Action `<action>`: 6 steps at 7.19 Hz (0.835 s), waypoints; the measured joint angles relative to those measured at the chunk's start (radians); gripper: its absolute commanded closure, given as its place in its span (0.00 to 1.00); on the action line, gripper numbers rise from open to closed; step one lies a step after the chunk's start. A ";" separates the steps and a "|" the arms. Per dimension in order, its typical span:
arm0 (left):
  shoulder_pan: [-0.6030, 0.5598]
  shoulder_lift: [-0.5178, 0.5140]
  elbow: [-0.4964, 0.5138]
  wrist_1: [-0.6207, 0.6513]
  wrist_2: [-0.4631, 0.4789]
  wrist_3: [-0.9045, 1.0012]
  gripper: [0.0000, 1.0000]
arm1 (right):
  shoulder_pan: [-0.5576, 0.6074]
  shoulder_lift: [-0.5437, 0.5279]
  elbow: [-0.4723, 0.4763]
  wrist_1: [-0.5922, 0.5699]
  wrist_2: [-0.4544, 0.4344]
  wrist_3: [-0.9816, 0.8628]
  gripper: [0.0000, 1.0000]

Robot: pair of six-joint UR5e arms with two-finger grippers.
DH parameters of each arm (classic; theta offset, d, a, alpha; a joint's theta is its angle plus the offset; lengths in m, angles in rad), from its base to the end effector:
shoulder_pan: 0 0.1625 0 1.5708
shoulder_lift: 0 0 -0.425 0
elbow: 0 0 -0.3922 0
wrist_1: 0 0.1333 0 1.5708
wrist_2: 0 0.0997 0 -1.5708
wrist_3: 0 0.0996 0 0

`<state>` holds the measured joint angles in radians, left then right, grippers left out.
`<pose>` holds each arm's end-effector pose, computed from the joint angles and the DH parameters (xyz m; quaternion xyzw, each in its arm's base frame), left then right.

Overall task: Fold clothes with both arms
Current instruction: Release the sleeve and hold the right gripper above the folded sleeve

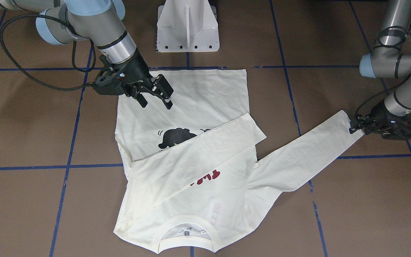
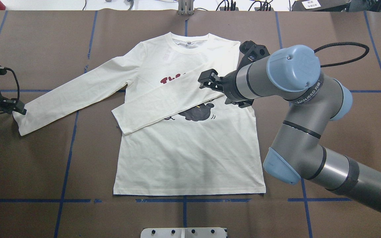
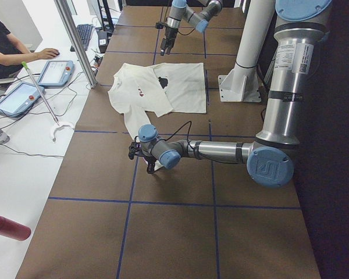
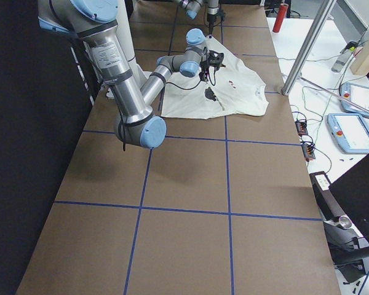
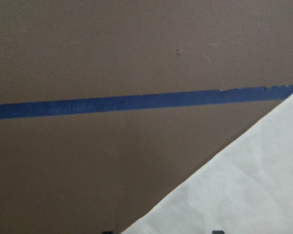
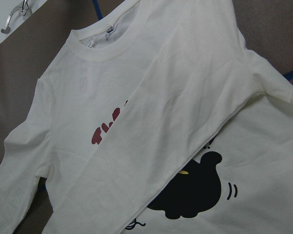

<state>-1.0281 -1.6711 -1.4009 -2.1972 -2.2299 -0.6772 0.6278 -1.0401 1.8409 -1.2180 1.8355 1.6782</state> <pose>0.2273 -0.5169 0.6268 0.0349 0.4040 0.0276 0.9137 -0.4359 -0.4489 0.1953 0.0322 -0.5508 0.2314 0.8012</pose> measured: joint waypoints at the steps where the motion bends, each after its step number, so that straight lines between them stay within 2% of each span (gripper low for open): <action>1: 0.001 -0.001 -0.003 0.000 0.017 -0.002 1.00 | -0.001 -0.002 0.000 0.000 -0.001 0.000 0.00; 3: 0.000 -0.003 -0.041 0.006 0.032 -0.009 1.00 | -0.002 -0.010 0.000 0.000 -0.002 0.000 0.00; 4: 0.000 0.000 -0.065 0.010 0.032 -0.011 0.66 | -0.002 -0.012 0.000 0.000 -0.002 0.000 0.00; 5: -0.001 0.009 -0.070 0.012 0.036 -0.010 0.25 | -0.002 -0.014 0.000 0.000 -0.002 0.000 0.00; 6: 0.000 0.018 -0.058 0.011 0.048 -0.006 0.24 | -0.001 -0.018 0.002 0.000 -0.002 0.000 0.00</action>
<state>-1.0284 -1.6536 -1.4592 -2.1866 -2.1822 -0.6834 0.6268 -1.0581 1.8426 -1.2180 1.8331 1.6782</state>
